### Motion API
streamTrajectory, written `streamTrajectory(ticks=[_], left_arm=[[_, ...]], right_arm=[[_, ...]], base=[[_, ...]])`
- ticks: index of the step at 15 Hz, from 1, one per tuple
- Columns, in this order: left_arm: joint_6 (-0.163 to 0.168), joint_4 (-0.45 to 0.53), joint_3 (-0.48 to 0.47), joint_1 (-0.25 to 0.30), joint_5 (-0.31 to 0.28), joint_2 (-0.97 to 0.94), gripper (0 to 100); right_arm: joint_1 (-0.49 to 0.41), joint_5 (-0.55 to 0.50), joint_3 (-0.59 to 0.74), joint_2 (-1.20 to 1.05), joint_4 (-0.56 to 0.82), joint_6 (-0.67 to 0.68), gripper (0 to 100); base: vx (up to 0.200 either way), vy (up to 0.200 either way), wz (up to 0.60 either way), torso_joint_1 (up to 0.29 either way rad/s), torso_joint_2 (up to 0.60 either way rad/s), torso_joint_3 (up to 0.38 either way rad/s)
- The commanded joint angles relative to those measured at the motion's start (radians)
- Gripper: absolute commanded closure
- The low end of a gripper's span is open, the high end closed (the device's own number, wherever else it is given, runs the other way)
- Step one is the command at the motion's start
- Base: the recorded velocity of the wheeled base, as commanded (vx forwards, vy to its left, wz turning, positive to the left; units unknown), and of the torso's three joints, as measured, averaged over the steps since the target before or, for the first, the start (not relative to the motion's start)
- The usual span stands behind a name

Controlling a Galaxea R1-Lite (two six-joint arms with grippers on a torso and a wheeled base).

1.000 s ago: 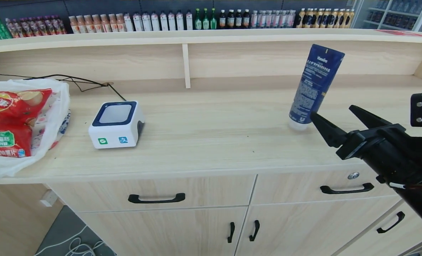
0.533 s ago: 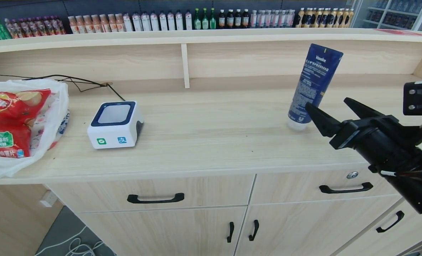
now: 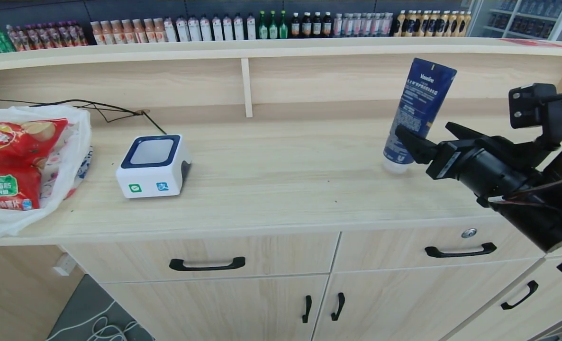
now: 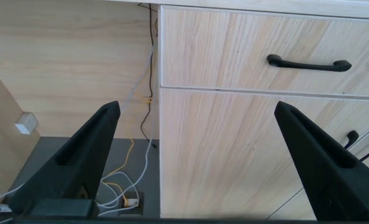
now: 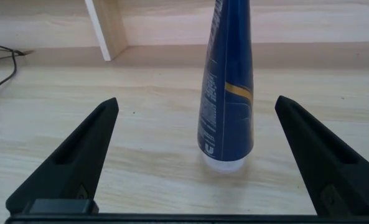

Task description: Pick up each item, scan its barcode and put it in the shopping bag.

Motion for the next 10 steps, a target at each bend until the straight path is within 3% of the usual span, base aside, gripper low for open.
streamTrajectory(ticks=[1,10], left_arm=[[-0.001,0.001,0.000,0.000,0.000,0.000,0],[-0.001,0.001,0.000,-0.002,0.000,0.000,0]], right_arm=[[-0.002,0.001,-0.049,0.030,0.008,0.000,0],[-0.034,0.026,-0.218,0.183,0.015,-0.010,0]], base=[[0.000,0.000,0.00,0.000,0.00,0.000],[0.000,0.000,0.00,0.000,0.00,0.000]])
